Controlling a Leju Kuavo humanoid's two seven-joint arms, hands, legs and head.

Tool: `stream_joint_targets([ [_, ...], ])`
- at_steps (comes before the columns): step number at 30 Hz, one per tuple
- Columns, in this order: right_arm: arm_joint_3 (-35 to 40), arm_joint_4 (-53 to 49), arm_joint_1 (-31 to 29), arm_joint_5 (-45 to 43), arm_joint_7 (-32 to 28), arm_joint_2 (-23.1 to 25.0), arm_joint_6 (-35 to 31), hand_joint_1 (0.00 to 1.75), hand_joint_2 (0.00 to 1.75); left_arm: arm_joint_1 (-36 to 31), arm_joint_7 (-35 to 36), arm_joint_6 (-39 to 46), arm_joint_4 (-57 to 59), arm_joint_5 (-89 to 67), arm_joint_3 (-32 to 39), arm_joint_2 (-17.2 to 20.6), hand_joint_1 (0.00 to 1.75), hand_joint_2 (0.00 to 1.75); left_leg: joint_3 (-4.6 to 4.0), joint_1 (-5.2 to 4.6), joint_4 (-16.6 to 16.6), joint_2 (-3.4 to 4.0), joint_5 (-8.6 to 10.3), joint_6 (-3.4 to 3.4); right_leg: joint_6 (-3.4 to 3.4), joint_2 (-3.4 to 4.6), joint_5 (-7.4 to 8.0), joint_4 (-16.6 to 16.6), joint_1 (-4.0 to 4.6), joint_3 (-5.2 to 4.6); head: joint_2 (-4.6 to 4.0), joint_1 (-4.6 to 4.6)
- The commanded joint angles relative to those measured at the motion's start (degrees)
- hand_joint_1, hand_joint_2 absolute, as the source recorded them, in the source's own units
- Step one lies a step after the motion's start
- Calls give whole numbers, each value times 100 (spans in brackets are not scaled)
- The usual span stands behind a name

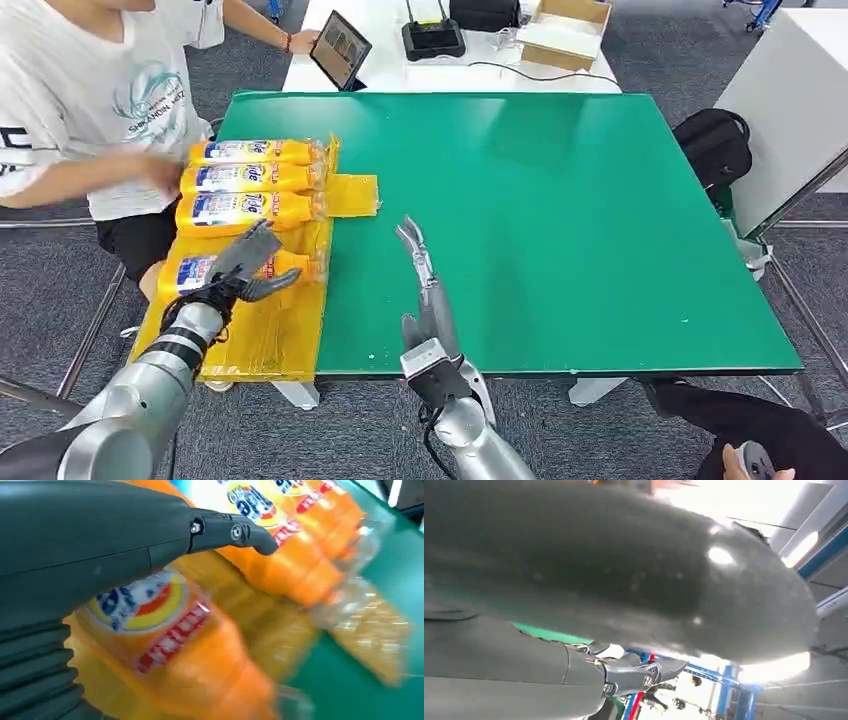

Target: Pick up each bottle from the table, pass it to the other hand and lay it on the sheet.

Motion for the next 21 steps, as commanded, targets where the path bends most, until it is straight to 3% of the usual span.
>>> stream_joint_targets([
  [1, -202, 534, -117, 14, 10, -15, 5, 0, 0, 328, -1087, 463, -487, 1337, 989, -535, 0, 0, 22, 2, -12, 16, -2, 11, -20, 5, 4, -16, 7, 20, 0, 2],
  [3, -182, 535, -87, 37, 20, -5, -1, 0, 0, 387, -1269, 777, -677, 1557, 938, -627, 0, 0, 17, 1, -10, 2, -2, 11, -17, -7, -1, -14, 6, 20, 0, 0],
  [5, -170, 570, -58, 72, -1, 22, -21, 0, 0, 883, -1359, 1436, -1818, 2576, 208, -715, 0, 0, 14, 2, -8, -1, -3, 9, -16, -10, -2, -11, 7, 17, 0, 0],
  [6, -157, 589, -40, 104, -42, 32, -74, 0, 0, 1194, -1359, 1493, -2608, 3178, 32, -811, 0, 175, 5, 0, -5, 4, -2, 7, -10, -5, -1, -6, 3, 3, 0, 0],
  [8, -150, 585, -10, 146, -121, 18, -177, 0, 0, 1467, -1359, 1736, -3107, 3807, -343, -799, 0, 175, 14, 6, -5, 10, -12, 11, -19, -4, -7, -11, 11, 12, 0, -2],
  [9, -154, 599, 25, 118, -261, -22, -287, 0, 175, 1785, -1359, 1850, -3728, 4200, -609, -874, 0, 175, 6, 0, -7, 12, -8, 9, -12, 1, -4, -9, 4, 2, 0, 2],
  [10, -182, 533, 88, 67, -353, -39, -372, 0, 175, 2057, -1359, 1899, -4245, 4480, -799, -918, 0, 175, 9, 2, -6, 16, -12, 10, -15, 4, -6, -10, 7, 7, 0, 0],
  [18, -182, 533, 88, 67, -353, -39, -372, 0, 175, 2057, -1359, 1899, -4245, 4480, -799, -918, 0, 175, -22, 3, 1, 10, -13, 6, -12, 5, -6, -7, 7, -24, 0, 0],
  [21, -320, 60, 407, 11, -636, -123, -859, 0, 175, 2993, -1359, 2069, -5989, 5067, -1267, -1163, 0, 175, -19, 3, -2, 9, -14, 6, -15, 0, -7, -9, 8, -21, 0, 2],
])
